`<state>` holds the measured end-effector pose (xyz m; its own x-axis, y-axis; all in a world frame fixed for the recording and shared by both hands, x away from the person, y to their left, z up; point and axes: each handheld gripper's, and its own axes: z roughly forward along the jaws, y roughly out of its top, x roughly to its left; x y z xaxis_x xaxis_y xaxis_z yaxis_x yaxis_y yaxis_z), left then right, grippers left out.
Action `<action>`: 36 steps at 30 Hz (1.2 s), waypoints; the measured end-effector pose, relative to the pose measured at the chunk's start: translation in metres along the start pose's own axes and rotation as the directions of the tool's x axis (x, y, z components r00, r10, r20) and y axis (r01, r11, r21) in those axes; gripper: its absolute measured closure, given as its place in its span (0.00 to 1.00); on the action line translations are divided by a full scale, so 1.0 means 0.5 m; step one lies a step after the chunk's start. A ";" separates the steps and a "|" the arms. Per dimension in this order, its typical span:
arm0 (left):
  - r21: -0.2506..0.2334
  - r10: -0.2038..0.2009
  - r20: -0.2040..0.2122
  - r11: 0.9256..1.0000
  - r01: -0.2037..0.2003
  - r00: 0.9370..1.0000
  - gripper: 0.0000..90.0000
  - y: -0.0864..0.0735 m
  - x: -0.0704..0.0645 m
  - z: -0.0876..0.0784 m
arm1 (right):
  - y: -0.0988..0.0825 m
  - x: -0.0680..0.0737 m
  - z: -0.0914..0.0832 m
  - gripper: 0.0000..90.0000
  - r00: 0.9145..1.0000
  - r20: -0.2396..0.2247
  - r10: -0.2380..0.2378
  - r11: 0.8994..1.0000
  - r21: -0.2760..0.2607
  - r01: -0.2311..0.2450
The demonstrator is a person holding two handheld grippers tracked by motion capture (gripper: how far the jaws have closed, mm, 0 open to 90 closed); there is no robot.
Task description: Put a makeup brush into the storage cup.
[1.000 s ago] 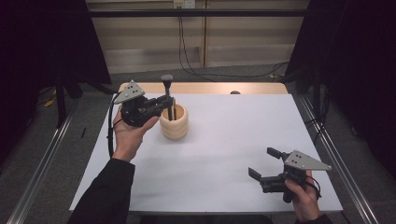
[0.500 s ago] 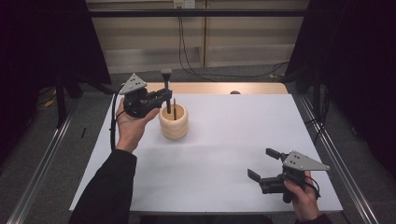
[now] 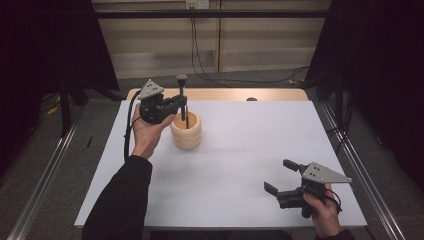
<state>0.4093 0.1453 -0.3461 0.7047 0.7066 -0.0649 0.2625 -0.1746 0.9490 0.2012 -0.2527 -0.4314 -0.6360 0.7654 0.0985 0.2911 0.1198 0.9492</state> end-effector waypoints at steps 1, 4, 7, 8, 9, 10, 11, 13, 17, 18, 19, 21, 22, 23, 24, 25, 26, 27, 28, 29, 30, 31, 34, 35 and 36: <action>-0.001 -0.005 0.009 1.000 0.005 1.000 0.88 -0.003 0.002 0.003 | 0.000 0.000 0.000 0.00 1.000 -0.005 -0.001 1.000 0.004 0.001; 0.010 -0.002 0.002 1.000 0.002 1.000 0.88 -0.012 0.006 0.009 | -0.001 -0.001 0.001 0.00 1.000 -0.006 -0.002 1.000 0.002 0.002; 0.019 -0.014 0.008 1.000 0.014 1.000 0.88 -0.025 0.007 0.017 | -0.002 0.000 0.002 0.00 1.000 0.000 0.001 1.000 0.003 -0.001; 0.018 -0.017 0.025 1.000 0.016 1.000 0.88 -0.030 0.008 0.020 | -0.002 0.001 0.002 0.00 1.000 -0.004 -0.002 1.000 0.004 0.002; 0.031 -0.004 0.018 1.000 0.003 1.000 0.88 -0.034 0.008 0.020 | -0.001 0.001 0.002 0.00 1.000 -0.005 0.001 1.000 0.003 -0.001; 0.034 -0.013 0.010 0.999 0.013 1.000 0.88 -0.038 0.007 0.022 | -0.001 0.001 0.001 0.00 1.000 -0.007 -0.002 1.000 0.003 0.002; 0.029 -0.027 0.001 0.999 0.027 1.000 0.88 -0.044 0.009 0.023 | -0.001 0.001 0.001 0.00 1.000 -0.008 -0.011 1.000 0.006 0.011; 0.031 -0.042 0.000 0.999 0.041 0.999 0.88 -0.053 0.014 0.026 | -0.002 0.001 0.003 0.00 1.000 0.001 0.000 1.000 0.004 0.000; 0.044 -0.051 -0.010 0.998 0.052 0.999 0.88 -0.070 0.018 0.031 | -0.002 0.000 0.002 0.00 1.000 0.000 -0.001 1.000 0.005 0.001; 0.045 -0.055 -0.006 0.997 0.056 0.998 0.88 -0.073 0.020 0.033 | -0.002 0.000 0.003 0.00 1.000 0.000 -0.001 1.000 0.004 0.001; 0.052 -0.055 -0.011 0.997 0.056 0.998 0.88 -0.076 0.021 0.034 | -0.002 0.000 0.002 0.00 1.000 -0.007 -0.002 1.000 0.008 0.002; 0.054 -0.062 -0.003 0.997 0.062 0.998 0.88 -0.081 0.022 0.037 | -0.002 0.000 0.003 0.00 1.000 -0.006 -0.006 1.000 0.008 0.006; 0.066 -0.058 -0.012 0.996 0.059 0.998 0.88 -0.083 0.022 0.037 | -0.002 0.000 0.003 0.00 1.000 -0.009 -0.004 1.000 0.008 0.004; 0.064 -0.060 -0.004 0.996 0.060 0.998 0.88 -0.085 0.022 0.037 | -0.002 -0.001 0.003 0.00 1.000 -0.006 -0.005 1.000 0.008 0.005; 0.065 -0.060 -0.004 0.996 0.060 0.998 0.88 -0.086 0.021 0.037 | -0.003 -0.001 0.003 0.00 1.000 -0.001 -0.002 1.000 0.006 0.002; 0.064 -0.057 -0.009 0.996 0.058 0.998 0.88 -0.088 0.020 0.037 | -0.003 -0.001 0.002 0.00 1.000 -0.001 -0.001 1.000 0.007 0.001; 0.063 -0.057 -0.013 0.996 0.058 0.998 0.88 -0.089 0.021 0.036 | -0.002 -0.001 0.002 0.00 1.000 -0.002 -0.002 1.000 0.006 0.002; 0.056 -0.072 -0.016 0.996 0.073 0.997 0.88 -0.091 0.021 0.036 | -0.002 -0.001 0.002 0.00 1.000 -0.002 -0.002 1.000 0.005 0.002; 0.056 -0.069 -0.024 0.996 0.070 0.997 0.88 -0.094 0.021 0.036 | -0.002 -0.001 0.002 0.00 1.000 -0.002 -0.002 1.000 0.006 0.002; 0.058 -0.063 -0.019 0.996 0.064 0.998 0.88 -0.098 0.022 0.036 | -0.002 -0.001 0.002 0.00 1.000 0.001 -0.004 1.000 0.006 0.004; 0.062 -0.071 -0.023 0.995 0.072 0.997 0.88 -0.101 0.021 0.036 | -0.003 -0.002 0.002 0.00 1.000 -0.003 -0.002 1.000 0.008 0.002; 0.064 -0.068 -0.019 0.996 0.069 0.997 0.88 -0.104 0.023 0.036 | -0.002 -0.002 0.002 0.00 1.000 -0.003 -0.001 1.000 0.007 0.001; 0.070 -0.072 -0.017 0.995 0.073 0.997 0.88 -0.111 0.022 0.037 | -0.002 -0.003 0.002 0.00 1.000 0.000 -0.004 1.000 0.007 0.004; 0.072 -0.071 -0.016 0.995 0.072 0.997 0.88 -0.113 0.021 0.038 | -0.003 -0.003 0.002 0.00 1.000 -0.002 -0.004 1.000 0.010 0.004; 0.073 -0.079 -0.016 0.994 0.080 0.997 0.88 -0.114 0.021 0.039 | -0.003 -0.003 0.002 0.00 1.000 -0.002 -0.005 1.000 0.011 0.005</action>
<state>0.4144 0.1493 -0.4069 0.6710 0.7291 -0.1346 0.3657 -0.1675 0.9156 0.2027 -0.2535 -0.4333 -0.6392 0.7633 0.0943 0.2955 0.1305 0.9464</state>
